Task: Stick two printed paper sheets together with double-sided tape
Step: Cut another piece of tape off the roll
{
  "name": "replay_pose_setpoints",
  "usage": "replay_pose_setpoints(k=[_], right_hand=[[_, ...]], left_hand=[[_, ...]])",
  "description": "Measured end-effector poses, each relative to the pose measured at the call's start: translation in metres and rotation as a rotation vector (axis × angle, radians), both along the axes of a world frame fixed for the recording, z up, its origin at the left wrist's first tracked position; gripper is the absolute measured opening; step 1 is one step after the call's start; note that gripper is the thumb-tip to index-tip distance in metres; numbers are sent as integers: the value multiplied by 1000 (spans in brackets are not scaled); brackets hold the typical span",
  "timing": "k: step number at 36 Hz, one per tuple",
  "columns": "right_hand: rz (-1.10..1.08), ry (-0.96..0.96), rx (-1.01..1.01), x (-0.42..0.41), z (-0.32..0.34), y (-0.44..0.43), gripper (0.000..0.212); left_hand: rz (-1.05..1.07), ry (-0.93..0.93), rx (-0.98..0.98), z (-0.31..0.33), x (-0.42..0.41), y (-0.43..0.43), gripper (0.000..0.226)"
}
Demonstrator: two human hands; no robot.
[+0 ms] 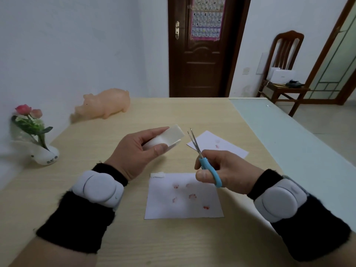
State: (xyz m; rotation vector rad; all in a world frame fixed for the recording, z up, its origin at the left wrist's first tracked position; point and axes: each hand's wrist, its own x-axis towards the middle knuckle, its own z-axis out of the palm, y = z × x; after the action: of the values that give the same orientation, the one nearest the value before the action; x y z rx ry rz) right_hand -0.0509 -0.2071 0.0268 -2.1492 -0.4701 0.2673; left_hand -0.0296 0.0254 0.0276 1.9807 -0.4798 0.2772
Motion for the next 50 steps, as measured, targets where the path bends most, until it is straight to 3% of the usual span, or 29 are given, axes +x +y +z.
replay_pose_setpoints(k=[12,50], right_hand=[[35,24,-60,5,5,2,55],[53,64,-15,3,12,9,47]], left_hand=[[-38,24,9,0,0,-1,36],[-118,87,83,10,-1,-7,39]])
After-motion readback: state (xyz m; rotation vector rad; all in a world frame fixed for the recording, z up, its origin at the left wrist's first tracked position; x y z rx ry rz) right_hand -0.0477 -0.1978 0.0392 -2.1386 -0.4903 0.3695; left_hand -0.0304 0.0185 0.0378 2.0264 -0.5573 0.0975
